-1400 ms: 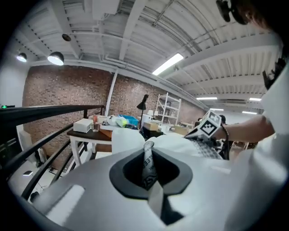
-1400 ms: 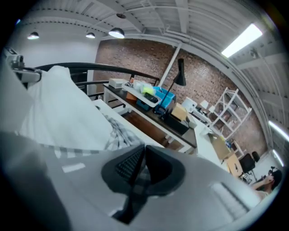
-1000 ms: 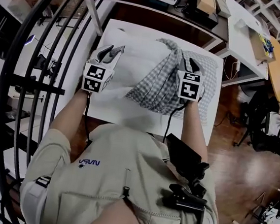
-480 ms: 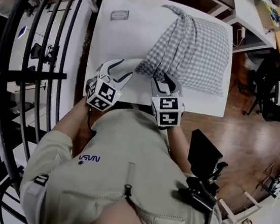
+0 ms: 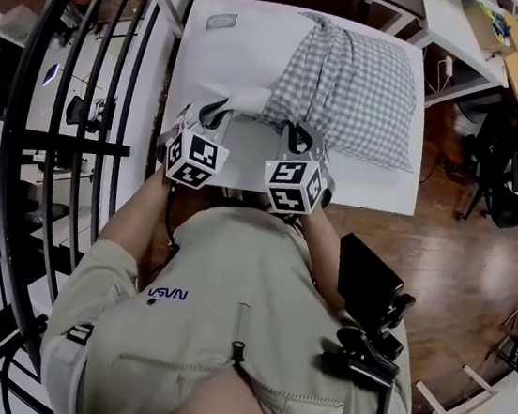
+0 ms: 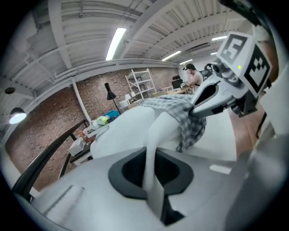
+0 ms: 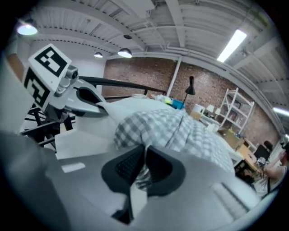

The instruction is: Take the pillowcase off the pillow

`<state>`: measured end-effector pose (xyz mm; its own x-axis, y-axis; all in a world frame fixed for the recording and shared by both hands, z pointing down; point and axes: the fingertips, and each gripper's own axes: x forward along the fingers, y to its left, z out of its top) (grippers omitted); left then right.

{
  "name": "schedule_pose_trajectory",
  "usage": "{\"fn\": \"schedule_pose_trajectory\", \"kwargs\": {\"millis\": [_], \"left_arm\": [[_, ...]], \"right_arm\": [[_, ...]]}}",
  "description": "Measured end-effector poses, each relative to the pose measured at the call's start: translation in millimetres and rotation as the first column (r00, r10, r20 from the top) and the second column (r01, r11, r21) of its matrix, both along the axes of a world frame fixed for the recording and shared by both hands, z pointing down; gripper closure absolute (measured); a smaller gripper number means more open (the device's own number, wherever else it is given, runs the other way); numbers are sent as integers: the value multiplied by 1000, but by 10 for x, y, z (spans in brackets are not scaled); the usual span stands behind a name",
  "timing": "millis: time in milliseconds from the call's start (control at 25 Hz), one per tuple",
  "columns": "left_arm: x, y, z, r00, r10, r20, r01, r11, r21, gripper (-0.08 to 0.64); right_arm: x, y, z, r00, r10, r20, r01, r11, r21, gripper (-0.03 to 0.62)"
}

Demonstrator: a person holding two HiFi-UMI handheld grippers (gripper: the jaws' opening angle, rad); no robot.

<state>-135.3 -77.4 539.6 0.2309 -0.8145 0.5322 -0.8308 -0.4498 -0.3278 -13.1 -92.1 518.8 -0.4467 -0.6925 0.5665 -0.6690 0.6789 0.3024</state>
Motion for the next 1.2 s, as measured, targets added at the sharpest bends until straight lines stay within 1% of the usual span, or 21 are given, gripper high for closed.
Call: {"fn": "schedule_pose_trajectory", "kwargs": {"millis": [80, 160, 240, 280, 400, 480, 560, 640, 720, 800, 840, 920, 1040, 1120, 1200], "left_arm": [[-90, -41, -201, 998, -43, -46, 45, 999, 29, 532], [-168, -82, -360, 996, -63, -69, 67, 997, 47, 532], [-215, -76, -477, 994, -72, -87, 76, 996, 50, 532], [-236, -49, -493, 991, -83, -104, 87, 995, 39, 532], [-298, 76, -395, 977, -141, -160, 142, 990, -4, 532], [-285, 186, -210, 968, -174, -180, 171, 985, -34, 532], [-212, 322, 72, 958, -207, -199, 191, 977, -97, 534], [-138, 424, 334, 942, -247, -229, 216, 964, -154, 534], [-85, 486, 483, 924, -279, -261, 239, 955, -177, 531], [-49, 535, 474, 907, -301, -295, 261, 951, -167, 503], [-21, 558, 416, 902, -302, -308, 267, 952, -152, 484], [63, 619, 238, 903, -286, -321, 263, 958, -115, 457], [184, 710, -85, 913, -243, -327, 237, 970, -59, 425], [209, 745, -263, 914, -226, -337, 228, 973, -33, 417], [183, 758, -375, 906, -228, -357, 234, 972, -25, 414]], "right_arm": [[231, -59, -169, 1000, 30, 5, -30, 998, 47, 578], [515, -152, -264, 998, 65, -3, -64, 994, 84, 578], [855, -241, -309, 994, 110, -21, -107, 988, 107, 578], [1041, -287, -309, 990, 137, -31, -133, 985, 111, 578], [1539, -414, -138, 975, 210, -70, -204, 975, 91, 580], [1729, -433, 122, 968, 228, -106, -224, 973, 47, 580], [1796, -396, 405, 965, 225, -136, -228, 974, -10, 581], [1816, -349, 630, 966, 218, -142, -230, 971, -71, 581], [1816, -309, 744, 970, 206, -131, -221, 969, -111, 580], [1806, -268, 740, 975, 192, -110, -206, 970, -127, 570], [1806, -243, 706, 978, 188, -95, -200, 971, -132, 557], [1819, -169, 607, 981, 190, -48, -195, 969, -152, 518], [1798, -57, 371, 977, 204, 62, -190, 965, -179, 471], [1713, -23, 128, 974, 193, 117, -174, 972, -159, 469], [1590, -22, -107, 976, 165, 146, -147, 981, -124, 469]]}}
